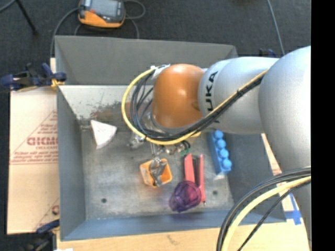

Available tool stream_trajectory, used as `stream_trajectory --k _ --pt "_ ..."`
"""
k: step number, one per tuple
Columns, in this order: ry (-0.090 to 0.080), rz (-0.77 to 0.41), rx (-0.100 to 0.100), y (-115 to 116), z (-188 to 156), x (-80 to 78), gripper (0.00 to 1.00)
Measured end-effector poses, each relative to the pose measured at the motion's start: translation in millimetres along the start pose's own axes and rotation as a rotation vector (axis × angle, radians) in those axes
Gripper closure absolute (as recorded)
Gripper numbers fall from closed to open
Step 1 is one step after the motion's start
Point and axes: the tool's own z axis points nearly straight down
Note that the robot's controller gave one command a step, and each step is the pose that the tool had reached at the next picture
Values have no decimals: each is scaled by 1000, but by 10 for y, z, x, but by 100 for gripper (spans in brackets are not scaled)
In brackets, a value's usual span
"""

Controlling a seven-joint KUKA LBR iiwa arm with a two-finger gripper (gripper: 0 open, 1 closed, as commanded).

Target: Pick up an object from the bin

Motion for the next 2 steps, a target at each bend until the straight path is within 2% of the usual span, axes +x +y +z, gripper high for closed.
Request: stream_trajectory --k 1,2 --pt "-3 -4 6 30 -20 89 100" --pt "-5 -3 7 32 -19 103 100"
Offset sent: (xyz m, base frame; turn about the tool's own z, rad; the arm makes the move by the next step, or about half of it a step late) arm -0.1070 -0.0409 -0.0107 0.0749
